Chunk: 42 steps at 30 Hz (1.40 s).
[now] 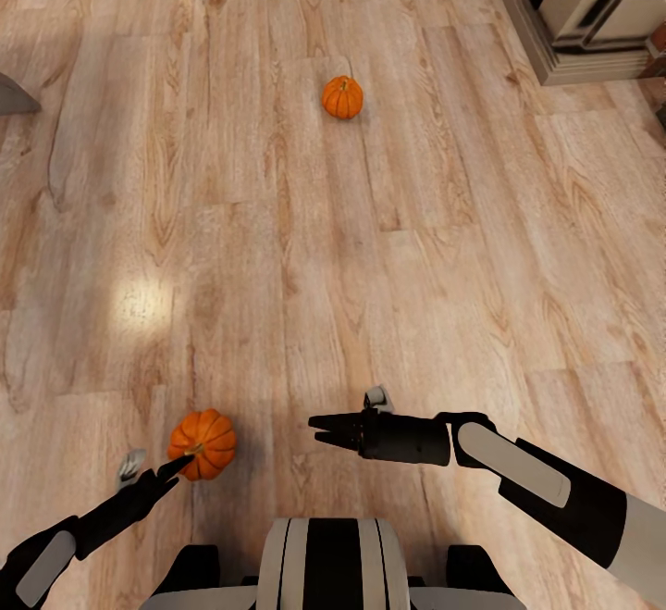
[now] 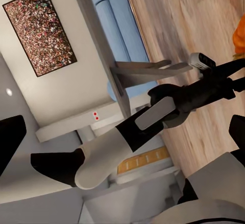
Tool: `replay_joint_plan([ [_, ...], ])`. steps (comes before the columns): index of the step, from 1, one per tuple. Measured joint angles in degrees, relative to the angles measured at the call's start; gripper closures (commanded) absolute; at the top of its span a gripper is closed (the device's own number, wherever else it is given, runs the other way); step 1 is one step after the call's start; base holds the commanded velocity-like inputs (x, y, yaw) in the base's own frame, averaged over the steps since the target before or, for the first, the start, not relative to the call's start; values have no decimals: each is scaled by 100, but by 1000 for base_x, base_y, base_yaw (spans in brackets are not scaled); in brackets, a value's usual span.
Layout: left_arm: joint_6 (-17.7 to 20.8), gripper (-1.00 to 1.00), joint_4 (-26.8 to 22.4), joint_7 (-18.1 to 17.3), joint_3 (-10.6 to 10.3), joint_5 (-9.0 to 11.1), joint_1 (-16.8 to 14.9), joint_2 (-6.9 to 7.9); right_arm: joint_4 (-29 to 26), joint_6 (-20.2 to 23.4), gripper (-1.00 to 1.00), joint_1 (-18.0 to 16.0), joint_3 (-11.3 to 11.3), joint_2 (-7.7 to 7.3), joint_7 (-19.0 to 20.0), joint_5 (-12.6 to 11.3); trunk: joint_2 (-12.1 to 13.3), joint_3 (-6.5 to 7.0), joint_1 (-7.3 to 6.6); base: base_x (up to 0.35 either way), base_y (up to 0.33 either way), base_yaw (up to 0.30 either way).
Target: Place each of the two pumpkins and all three candles from the living room inside a cabinet in the living room (use any cabinet), then make sure every cabinet is closed, and position the cauldron so it is next to a table in the living room.
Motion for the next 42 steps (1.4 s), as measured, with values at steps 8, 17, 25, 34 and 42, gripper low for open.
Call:
replay_joint_plan([
  [8,1,-100,1,0,-16,-19,2,0,1,0,-100,2,0,1,1,0,0,0,0,0,-8,0],
  [17,-14,-100,6,-153,-13,-34,0,-1,-2,0,-100,4,-1,-2,-2,0,0,0,0,0,-70,0],
  [25,-15,-100,5,-210,-22,-56,3,-1,0,1,-100,4,0,-2,1,0,0,0,0,0,-19,0],
  [34,-23,-100,-13,-202,-23,-56,5,0,1,1,-100,3,0,-3,1,0,0,0,0,0,0,0],
  [42,-22,-100,-49,-159,-22,-49,4,9,1,1,-100,1,0,-3,1,0,0,0,0,0,0,0],
])
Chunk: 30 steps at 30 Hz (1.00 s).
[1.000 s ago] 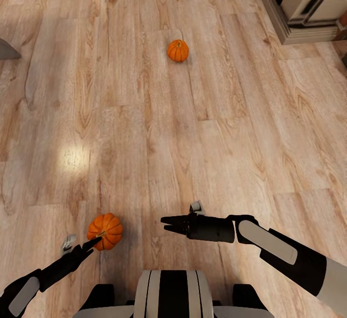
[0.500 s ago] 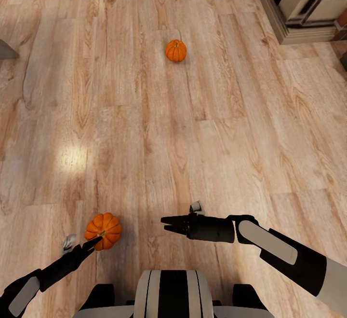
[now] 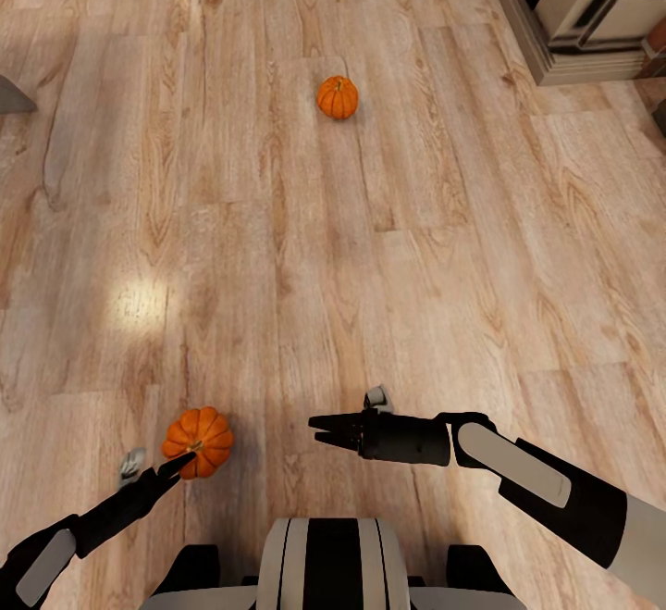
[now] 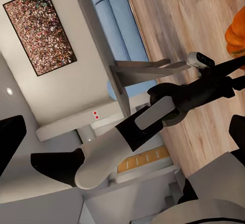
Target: Place each of the two pumpkins and all three candles from the living room inside a cabinet in the living room (use any cabinet), then make sure every cabinet is closed, and position the cauldron so it is next to a table in the living room.
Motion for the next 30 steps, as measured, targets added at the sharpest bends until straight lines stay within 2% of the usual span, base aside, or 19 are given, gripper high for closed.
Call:
replay_joint_plan([
  [19,-3,-100,-10,47,0,28,-1,22,0,2,-100,1,0,-1,0,0,0,0,0,0,0,0],
  [30,-211,-100,-19,87,-10,16,8,39,-1,9,-100,2,0,-1,0,0,0,0,0,0,0,0],
])
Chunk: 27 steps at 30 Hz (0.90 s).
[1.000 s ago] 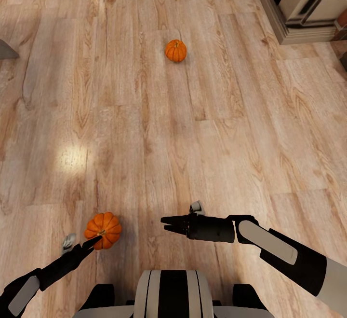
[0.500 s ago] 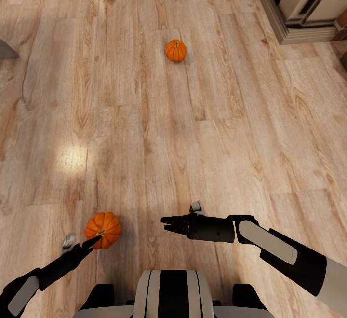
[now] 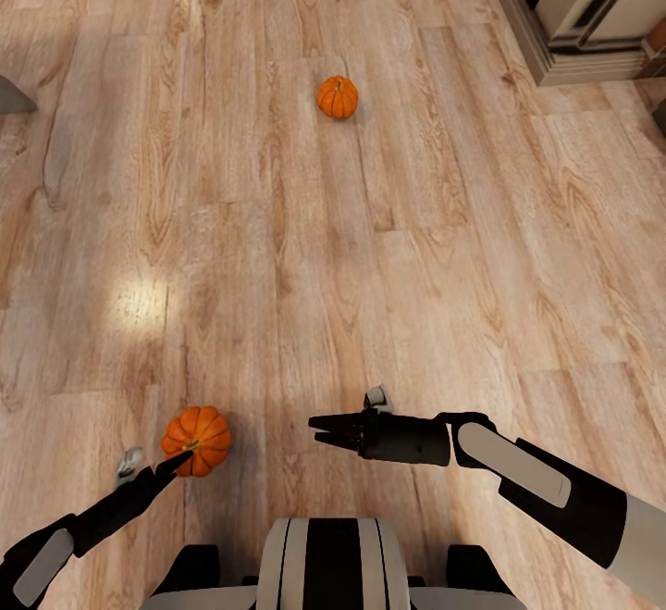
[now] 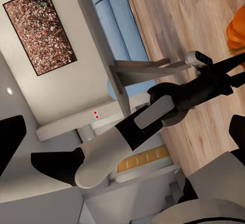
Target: Place each of the two pumpkins and all three candles from the living room inside a cabinet in the living room (use any cabinet), then make sure every cabinet is closed, and position the cauldron so it is next to a table in the living room.
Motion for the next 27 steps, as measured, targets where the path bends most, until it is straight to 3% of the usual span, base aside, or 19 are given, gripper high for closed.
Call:
replay_joint_plan([
  [5,5,-100,-3,-1,-9,12,0,-4,-4,0,-100,-1,0,3,0,0,0,0,0,0,0,0],
  [6,5,100,-2,-15,-12,13,-1,-7,-2,0,-100,0,0,4,0,0,0,0,0,0,0,0],
  [27,6,100,0,-53,-41,1,-2,-16,-8,17,-100,2,0,3,2,0,0,0,0,0,0,0],
])
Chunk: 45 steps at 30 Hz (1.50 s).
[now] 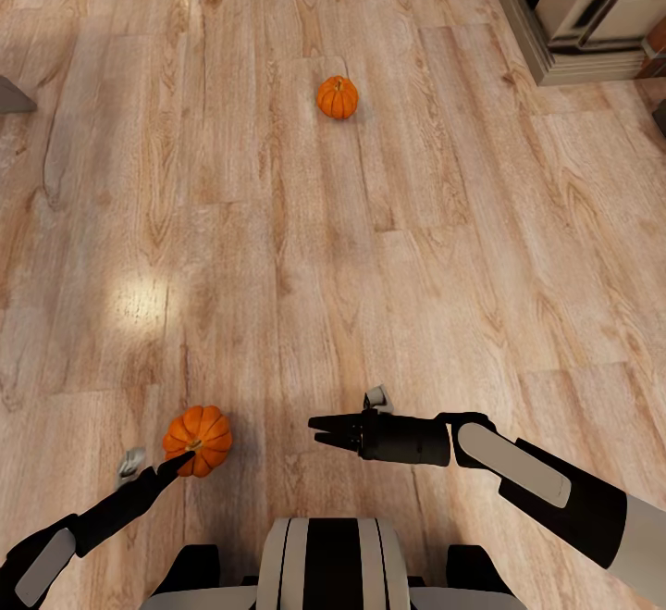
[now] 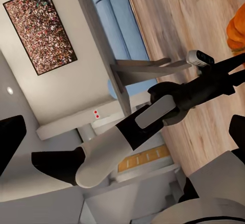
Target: Place each of the two pumpkins and all three candles from the living room inside a cabinet in the living room (use any cabinet), then make sure every cabinet is closed, and position the cauldron so it is next to a table in the living room.
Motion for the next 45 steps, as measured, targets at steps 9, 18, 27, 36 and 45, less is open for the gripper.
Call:
replay_joint_plan([
  [9,-8,100,0,-10,-4,-12,1,7,5,1,-100,0,0,3,4,0,0,0,0,0,0,0],
  [18,-24,100,6,55,-18,-52,2,7,8,1,-100,-2,0,3,4,-1,3,43,-5,0,0,0],
  [27,-40,100,18,-297,6,-79,1,41,24,-60,-100,-4,0,0,9,8,15,243,-28,0,0,0],
  [36,35,100,22,-657,70,4,21,242,145,-94,-100,-3,0,2,17,42,27,442,-51,0,0,0],
  [45,593,100,21,-1506,100,20,27,501,591,-310,-100,-3,-8,3,16,11,39,642,-74,0,0,0],
])
